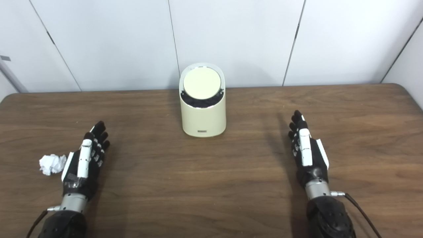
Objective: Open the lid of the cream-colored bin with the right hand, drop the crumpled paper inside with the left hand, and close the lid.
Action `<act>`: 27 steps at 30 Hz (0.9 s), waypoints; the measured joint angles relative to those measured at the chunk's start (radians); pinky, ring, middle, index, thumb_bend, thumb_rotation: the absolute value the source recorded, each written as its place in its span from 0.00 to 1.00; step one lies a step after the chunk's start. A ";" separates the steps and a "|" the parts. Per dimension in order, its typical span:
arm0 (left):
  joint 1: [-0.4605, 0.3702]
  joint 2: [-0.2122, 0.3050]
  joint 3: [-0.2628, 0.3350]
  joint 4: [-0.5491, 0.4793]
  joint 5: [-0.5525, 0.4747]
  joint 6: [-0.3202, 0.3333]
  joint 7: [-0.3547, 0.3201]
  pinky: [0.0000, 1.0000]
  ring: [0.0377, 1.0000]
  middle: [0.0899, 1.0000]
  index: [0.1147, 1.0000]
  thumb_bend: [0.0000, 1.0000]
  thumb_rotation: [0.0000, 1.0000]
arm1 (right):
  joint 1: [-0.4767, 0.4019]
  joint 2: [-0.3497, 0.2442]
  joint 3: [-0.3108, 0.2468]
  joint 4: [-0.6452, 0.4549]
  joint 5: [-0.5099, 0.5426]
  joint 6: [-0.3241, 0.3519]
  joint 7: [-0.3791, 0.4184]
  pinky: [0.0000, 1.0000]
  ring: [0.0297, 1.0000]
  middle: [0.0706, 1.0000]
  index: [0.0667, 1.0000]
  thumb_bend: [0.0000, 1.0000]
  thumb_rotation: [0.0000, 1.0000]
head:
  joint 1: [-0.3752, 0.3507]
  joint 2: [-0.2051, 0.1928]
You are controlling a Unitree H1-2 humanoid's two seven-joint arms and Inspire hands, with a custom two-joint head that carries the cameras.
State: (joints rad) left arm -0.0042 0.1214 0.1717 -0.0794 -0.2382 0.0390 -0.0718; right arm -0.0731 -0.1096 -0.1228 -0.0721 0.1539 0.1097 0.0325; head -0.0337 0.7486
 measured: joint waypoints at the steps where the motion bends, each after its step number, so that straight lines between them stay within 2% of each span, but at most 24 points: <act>1: 0.000 0.000 0.000 0.000 0.000 0.000 -0.001 1.00 1.00 0.99 0.96 0.44 0.86 | 0.000 0.000 0.000 0.000 0.000 0.000 0.000 1.00 1.00 1.00 0.98 0.53 1.00 | 0.000 0.000; 20: 0.001 -0.001 0.002 0.000 0.000 0.000 -0.003 1.00 1.00 0.99 0.96 0.45 0.85 | 0.000 -0.001 0.001 0.000 -0.001 0.000 0.000 1.00 0.99 1.00 0.98 0.52 1.00 | -0.003 -0.012; 27: 0.004 -0.004 0.002 -0.001 0.007 -0.003 -0.001 1.00 0.99 0.98 0.96 0.43 0.86 | 0.000 -0.003 0.004 0.000 -0.004 0.000 0.001 1.00 0.99 0.99 0.98 0.49 1.00 | 0.000 -0.044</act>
State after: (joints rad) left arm -0.0002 0.1176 0.1735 -0.0803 -0.2315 0.0362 -0.0726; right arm -0.0730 -0.1123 -0.1189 -0.0721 0.1498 0.1094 0.0338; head -0.0338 0.7042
